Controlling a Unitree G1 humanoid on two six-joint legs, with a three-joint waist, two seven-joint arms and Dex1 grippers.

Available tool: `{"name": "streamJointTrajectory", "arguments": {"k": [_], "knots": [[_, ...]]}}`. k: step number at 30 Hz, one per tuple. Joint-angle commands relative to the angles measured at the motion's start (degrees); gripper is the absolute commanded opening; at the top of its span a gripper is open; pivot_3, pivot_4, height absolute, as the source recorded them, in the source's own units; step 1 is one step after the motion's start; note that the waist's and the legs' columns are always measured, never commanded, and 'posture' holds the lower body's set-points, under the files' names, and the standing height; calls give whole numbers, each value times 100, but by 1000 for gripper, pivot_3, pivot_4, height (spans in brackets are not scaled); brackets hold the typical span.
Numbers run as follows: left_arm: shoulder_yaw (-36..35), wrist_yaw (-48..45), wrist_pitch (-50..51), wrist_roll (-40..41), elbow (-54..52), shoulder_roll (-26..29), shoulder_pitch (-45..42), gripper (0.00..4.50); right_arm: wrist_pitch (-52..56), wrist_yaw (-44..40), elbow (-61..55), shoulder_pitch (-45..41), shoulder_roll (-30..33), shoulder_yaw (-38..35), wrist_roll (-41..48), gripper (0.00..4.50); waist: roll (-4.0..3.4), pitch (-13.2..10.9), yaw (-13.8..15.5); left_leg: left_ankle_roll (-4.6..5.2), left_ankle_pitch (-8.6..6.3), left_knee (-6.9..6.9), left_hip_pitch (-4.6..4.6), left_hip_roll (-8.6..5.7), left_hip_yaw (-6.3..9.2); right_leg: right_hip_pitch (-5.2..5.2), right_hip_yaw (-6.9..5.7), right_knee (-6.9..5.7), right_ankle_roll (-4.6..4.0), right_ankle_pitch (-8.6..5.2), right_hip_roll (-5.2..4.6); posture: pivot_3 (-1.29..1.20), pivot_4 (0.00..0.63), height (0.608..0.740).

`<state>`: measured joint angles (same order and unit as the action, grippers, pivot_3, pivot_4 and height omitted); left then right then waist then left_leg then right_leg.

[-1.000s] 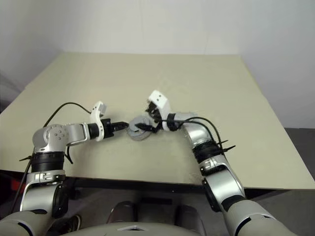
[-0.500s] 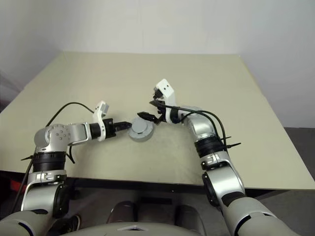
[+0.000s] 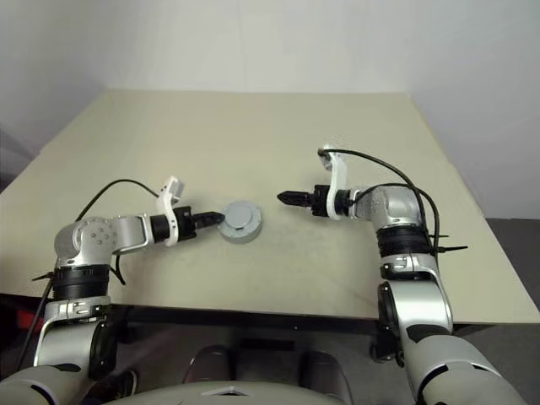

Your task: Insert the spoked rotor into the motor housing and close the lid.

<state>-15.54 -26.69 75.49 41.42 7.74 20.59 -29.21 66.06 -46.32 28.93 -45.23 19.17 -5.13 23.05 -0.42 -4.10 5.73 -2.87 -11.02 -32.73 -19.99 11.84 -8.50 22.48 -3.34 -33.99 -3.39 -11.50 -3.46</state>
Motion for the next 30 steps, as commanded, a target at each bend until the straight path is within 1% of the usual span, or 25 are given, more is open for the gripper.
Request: {"name": "streamJointTrajectory", "arguments": {"k": [1,10,13,18,23,30], "knots": [[13,-16,24,61,-190,2,4,0,416,193,88,-74,-125,-184,236,4477,0,0,11,-2,1,-1,0,0,0,1,0,-2,0,0,0,0,0,740],[-50,70,59,58,-316,50,62,0,884,701,73,118,-808,-363,414,4477,1,1,0,-10,5,-8,2,1,0,2,1,-32,-2,-2,-1,0,0,740],[-99,110,71,56,-361,100,84,0,1054,868,58,67,-1161,-511,536,4477,1,1,-26,-21,12,-7,8,2,0,4,3,-53,-8,-7,0,0,0,740],[-146,142,90,55,-407,146,117,0,1121,1089,184,-142,-1563,-759,680,4477,1,0,-15,-51,30,-2,12,13,3,25,4,-77,-13,-13,13,0,0,740],[-160,164,86,54,-421,156,121,0,966,1270,373,-333,-1868,-928,731,4477,1,1,-18,-53,31,-8,10,8,5,38,4,-77,-15,-11,11,0,0,740],[-185,204,104,64,-476,172,150,0,482,1583,829,-606,-2261,-1246,785,4477,1,0,-26,-54,32,-3,-1,11,5,55,4,-81,-17,-10,14,0,0,740]]}}
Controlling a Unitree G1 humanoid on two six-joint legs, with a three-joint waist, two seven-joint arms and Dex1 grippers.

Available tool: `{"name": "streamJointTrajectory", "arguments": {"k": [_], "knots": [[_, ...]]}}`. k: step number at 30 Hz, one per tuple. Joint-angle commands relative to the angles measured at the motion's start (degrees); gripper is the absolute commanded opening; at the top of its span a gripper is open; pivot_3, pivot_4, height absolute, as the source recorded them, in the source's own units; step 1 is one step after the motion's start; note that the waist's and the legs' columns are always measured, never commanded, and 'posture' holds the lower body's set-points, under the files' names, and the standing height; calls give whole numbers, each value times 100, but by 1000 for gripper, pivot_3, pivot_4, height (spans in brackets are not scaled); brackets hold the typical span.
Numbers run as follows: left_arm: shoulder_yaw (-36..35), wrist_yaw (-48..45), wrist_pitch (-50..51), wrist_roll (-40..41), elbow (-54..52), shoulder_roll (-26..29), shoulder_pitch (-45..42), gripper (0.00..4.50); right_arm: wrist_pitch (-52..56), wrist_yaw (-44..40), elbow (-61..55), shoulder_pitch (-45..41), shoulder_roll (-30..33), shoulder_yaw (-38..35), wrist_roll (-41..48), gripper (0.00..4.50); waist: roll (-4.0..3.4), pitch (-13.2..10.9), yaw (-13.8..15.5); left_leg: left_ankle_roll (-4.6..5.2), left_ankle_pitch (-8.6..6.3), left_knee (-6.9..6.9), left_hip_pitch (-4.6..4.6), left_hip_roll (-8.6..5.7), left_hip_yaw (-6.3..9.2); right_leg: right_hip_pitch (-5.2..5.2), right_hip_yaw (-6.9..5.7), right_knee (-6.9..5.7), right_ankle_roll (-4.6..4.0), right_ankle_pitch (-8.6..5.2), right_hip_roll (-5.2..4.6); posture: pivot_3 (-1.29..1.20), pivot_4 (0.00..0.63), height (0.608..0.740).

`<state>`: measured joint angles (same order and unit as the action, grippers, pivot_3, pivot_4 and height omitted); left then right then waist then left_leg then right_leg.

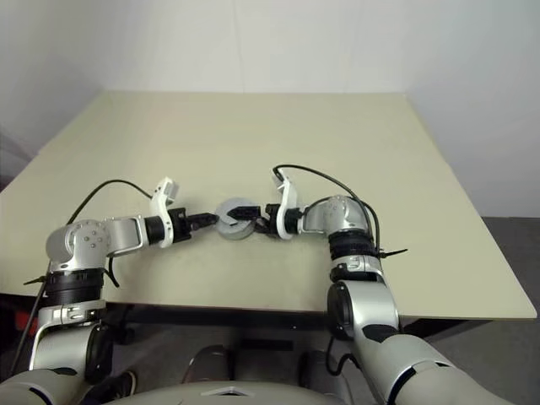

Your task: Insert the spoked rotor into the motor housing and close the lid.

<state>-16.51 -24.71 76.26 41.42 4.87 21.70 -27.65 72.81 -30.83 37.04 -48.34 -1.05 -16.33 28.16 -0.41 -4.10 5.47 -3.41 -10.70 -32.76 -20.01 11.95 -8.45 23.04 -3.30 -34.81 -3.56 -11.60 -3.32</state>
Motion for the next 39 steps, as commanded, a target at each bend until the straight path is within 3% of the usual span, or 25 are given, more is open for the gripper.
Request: {"name": "streamJointTrajectory", "arguments": {"k": [1,10,17,18,26,32,39], "knots": [[-91,7,29,63,-191,68,-5,0,-232,62,54,-318,-278,-139,273,4477,0,0,0,0,0,0,0,1,0,1,0,0,0,0,0,0,0,740],[-114,8,41,52,-193,124,-7,0,-669,318,277,-326,-464,-146,173,4477,0,0,8,0,0,0,-2,-1,0,1,0,0,0,0,-1,0,0,740],[-98,9,4,32,-162,117,-15,0,-897,466,485,-394,-395,-196,181,2148,-1,0,10,0,0,0,-2,-1,1,1,0,0,0,0,-1,0,0,740],[-96,8,-3,29,-156,115,-17,0,-920,475,509,-405,-381,-196,181,2040,0,0,12,0,0,0,-2,-1,1,1,0,-1,0,0,-1,0,0,740],[-80,-10,-76,4,-102,115,-48,0,-999,655,734,-542,-339,-480,375,2041,0,0,14,-1,1,-2,-2,-1,1,1,0,-3,0,0,-1,0,0,740],[-194,-194,-555,109,-315,24,32,0,-1386,1237,1441,-984,-338,-1560,973,2041,1,-1,14,-1,0,-3,-5,-2,1,2,0,-3,0,1,-1,0,0,740],[-1394,-29,-923,1184,-557,-456,-83,0,-1932,1659,1919,-1349,-379,-2224,1398,2041,3,-2,0,1,-1,-3,-27,-1,1,21,0,-3,-2,1,0,0,0,740]]}}
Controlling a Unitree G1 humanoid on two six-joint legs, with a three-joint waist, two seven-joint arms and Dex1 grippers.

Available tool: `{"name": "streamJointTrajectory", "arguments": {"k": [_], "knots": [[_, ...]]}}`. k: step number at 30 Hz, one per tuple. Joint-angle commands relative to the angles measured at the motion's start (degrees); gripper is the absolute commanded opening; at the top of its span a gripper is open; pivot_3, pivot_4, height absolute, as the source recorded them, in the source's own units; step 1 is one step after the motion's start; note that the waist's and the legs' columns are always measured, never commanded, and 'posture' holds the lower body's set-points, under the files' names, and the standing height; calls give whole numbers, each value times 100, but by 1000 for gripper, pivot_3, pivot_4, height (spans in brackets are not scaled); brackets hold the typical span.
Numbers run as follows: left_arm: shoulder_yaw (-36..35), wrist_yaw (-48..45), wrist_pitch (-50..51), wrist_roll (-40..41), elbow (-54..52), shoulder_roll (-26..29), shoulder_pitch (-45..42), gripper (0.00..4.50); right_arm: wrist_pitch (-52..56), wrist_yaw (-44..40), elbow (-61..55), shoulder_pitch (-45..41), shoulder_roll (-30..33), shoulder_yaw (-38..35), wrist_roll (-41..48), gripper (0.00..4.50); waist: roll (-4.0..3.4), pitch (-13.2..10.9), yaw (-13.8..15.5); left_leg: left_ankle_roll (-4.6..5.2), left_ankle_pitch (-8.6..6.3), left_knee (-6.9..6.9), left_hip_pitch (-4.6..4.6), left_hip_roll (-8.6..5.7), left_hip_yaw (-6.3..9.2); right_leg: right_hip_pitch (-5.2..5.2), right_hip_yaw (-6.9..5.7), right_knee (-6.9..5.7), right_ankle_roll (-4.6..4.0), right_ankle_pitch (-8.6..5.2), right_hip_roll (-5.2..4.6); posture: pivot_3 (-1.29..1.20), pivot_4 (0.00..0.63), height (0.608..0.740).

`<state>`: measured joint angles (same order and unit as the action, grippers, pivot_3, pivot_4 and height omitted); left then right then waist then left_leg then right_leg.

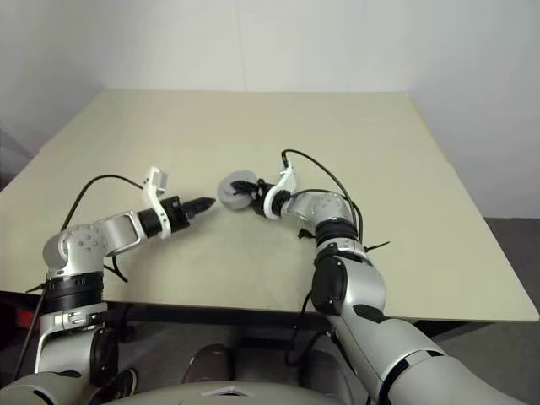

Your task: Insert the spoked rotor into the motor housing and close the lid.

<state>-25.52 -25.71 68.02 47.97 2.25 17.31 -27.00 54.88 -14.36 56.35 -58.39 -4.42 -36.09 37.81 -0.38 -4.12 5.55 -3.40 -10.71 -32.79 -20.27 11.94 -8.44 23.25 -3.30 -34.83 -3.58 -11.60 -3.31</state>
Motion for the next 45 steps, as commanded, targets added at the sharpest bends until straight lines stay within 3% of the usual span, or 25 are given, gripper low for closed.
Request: {"name": "streamJointTrajectory", "arguments": {"k": [1,5,11,20,23,29,34,45], "knots": [[-674,196,-94,679,-269,-49,-148,0,-128,21,-2,-404,-27,-283,492,2041,0,0,-10,0,0,0,-2,0,0,4,0,0,0,0,1,0,0,740],[-1578,911,-201,1463,-29,-164,-226,0,-70,99,-5,-659,141,-447,733,2041,0,-1,-10,1,-1,-1,-9,1,0,10,0,-1,-1,0,2,0,0,740],[-1897,1354,-436,1889,-113,-88,100,0,-251,342,208,-915,434,-679,941,2041,2,-1,18,7,-4,-13,-18,-1,1,9,0,0,0,0,0,0,0,740],[-1864,1972,-869,2502,157,-361,-7,2873,704,296,-201,-943,536,-610,1280,2041,10,-6,16,8,-5,-23,-32,4,4,15,-4,-4,2,2,2,0,0,740],[-1877,2309,-584,3261,435,-423,-64,3830,1093,321,-453,-830,525,-566,1397,2041,10,-6,35,8,-5,-26,-37,4,5,18,-4,-5,3,2,3,0,0,740],[-1667,2825,-321,4745,995,-476,-88,3830,2353,627,-1223,-623,392,-822,2092,2041,10,-6,90,7,-5,-31,-41,5,5,22,-5,-6,20,13,4,0,0,740],[-1370,3080,-469,5468,1249,-627,-45,3830,2815,1086,-1725,-356,97,-880,2354,2041,11,-5,156,6,-4,-31,-38,7,5,21,-5,-9,25,15,5,0,0,740],[-665,3283,-660,6093,1409,-694,26,3830,3133,1681,-2265,-91,-170,-916,2661,2041,12,-5,190,0,-2,-34,-41,5,6,19,-4,-8,39,22,2,0,0,740]]}}
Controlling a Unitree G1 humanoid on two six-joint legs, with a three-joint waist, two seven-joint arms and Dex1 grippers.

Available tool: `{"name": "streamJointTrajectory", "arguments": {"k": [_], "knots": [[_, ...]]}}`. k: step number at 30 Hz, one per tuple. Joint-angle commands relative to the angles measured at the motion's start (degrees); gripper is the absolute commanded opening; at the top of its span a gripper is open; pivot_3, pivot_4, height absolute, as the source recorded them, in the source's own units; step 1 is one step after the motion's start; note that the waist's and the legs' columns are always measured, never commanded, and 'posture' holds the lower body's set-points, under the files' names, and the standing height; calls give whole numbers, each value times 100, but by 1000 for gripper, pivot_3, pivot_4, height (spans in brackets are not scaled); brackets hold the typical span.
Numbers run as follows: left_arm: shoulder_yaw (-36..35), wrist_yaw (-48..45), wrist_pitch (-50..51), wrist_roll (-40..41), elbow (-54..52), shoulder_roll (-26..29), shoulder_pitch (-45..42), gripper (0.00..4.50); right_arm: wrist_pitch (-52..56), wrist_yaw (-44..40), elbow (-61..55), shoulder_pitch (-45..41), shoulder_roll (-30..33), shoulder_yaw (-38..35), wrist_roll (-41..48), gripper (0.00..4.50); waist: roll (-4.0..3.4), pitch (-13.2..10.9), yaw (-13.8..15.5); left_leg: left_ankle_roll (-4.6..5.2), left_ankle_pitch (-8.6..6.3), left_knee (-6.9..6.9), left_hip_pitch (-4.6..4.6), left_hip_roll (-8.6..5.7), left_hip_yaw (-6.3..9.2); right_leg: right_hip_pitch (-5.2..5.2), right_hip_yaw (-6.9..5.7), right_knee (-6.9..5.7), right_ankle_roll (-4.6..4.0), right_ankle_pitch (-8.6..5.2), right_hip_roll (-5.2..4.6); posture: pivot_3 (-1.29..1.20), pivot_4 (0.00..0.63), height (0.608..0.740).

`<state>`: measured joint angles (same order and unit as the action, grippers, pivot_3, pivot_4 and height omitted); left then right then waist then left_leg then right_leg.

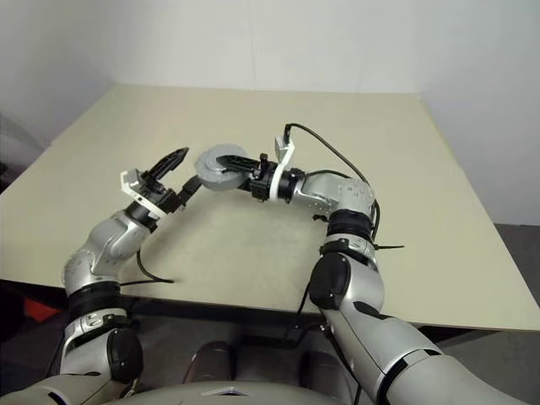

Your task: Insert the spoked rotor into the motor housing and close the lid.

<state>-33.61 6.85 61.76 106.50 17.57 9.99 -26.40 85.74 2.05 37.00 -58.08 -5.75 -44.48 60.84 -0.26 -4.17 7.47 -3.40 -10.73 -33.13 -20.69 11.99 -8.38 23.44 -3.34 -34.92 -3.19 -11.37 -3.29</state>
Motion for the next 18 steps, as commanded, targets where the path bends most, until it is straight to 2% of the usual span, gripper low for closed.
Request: {"name": "streamJointTrajectory", "arguments": {"k": [1,11,18], "knots": [[219,38,-30,250,-130,46,-14,3830,40,57,-359,-115,-46,-61,376,2041,0,0,-6,-1,0,0,1,0,0,0,0,0,0,0,0,0,0,740],[780,7,-110,247,-431,90,65,3830,7,100,-676,9,-167,98,418,2041,0,0,-20,-3,1,0,0,-1,0,0,1,0,5,2,0,0,0,740],[886,46,-454,644,-766,-59,-287,3830,-91,70,-786,42,-188,209,389,2041,0,0,-17,-6,3,-4,-1,-2,0,-2,2,0,10,6,-1,0,0,740]]}}
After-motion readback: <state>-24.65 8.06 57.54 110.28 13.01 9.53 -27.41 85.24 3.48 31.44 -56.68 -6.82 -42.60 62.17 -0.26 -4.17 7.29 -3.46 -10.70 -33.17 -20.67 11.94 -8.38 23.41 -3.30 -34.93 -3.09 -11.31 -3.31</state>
